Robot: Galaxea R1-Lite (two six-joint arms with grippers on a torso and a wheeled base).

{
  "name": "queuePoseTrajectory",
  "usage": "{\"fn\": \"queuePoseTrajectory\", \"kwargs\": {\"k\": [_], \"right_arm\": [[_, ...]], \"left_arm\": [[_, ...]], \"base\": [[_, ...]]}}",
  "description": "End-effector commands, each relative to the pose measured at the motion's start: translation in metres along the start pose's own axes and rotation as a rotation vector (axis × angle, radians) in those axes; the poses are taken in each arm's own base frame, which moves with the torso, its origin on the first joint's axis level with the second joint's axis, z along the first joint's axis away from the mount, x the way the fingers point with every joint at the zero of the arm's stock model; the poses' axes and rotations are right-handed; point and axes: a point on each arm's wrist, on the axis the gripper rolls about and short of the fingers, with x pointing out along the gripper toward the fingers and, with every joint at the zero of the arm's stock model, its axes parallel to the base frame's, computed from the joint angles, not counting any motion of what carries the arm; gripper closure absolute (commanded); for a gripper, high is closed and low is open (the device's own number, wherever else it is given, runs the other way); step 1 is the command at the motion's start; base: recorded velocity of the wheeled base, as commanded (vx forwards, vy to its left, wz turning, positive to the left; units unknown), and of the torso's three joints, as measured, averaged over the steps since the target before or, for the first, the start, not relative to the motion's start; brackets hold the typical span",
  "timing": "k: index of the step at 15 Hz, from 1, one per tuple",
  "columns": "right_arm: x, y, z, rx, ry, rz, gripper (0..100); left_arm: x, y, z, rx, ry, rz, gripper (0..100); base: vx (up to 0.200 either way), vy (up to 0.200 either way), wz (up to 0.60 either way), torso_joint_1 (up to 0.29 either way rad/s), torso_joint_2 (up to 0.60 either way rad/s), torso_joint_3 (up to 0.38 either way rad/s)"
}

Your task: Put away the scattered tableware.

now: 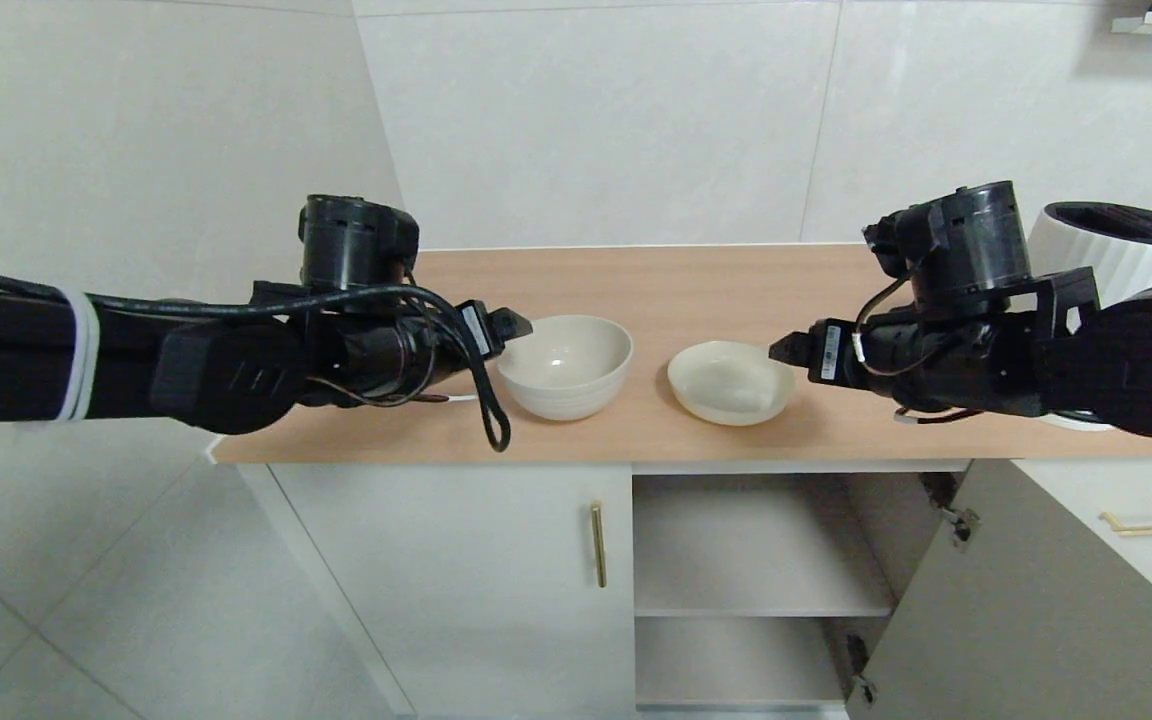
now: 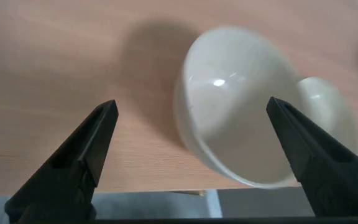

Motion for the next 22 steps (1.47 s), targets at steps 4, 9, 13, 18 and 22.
{"fn": "queuePoseTrajectory", "kwargs": {"k": [4, 9, 13, 18, 22], "right_arm": [[0.0, 0.0, -0.001, -0.001, 0.002, -0.002, 0], [-0.001, -0.001, -0.001, -0.001, 0.002, -0.002, 0], [-0.011, -0.002, 0.004, 0.005, -0.015, 0.009, 0], [0.009, -0.002, -0.009, -0.026, 0.041, -0.028, 0], [0.039, -0.002, -0.028, -0.085, 0.075, -0.133, 0]], "left_arm": [[0.014, 0.004, -0.011, 0.006, 0.035, 0.018, 0], [0.018, 0.002, -0.018, 0.04, 0.059, 0.019, 100], [-0.004, -0.003, -0.006, 0.035, 0.014, -0.007, 100], [-0.036, -0.005, -0.003, 0.038, 0.018, -0.071, 100], [-0.063, -0.005, -0.004, 0.04, 0.084, -0.224, 100]], "base": [[0.0, 0.0, 0.0, 0.0, 0.0, 0.0], [0.0, 0.0, 0.0, 0.0, 0.0, 0.0], [0.0, 0.0, 0.0, 0.0, 0.0, 0.0], [0.0, 0.0, 0.0, 0.0, 0.0, 0.0], [0.0, 0.0, 0.0, 0.0, 0.0, 0.0]]}}
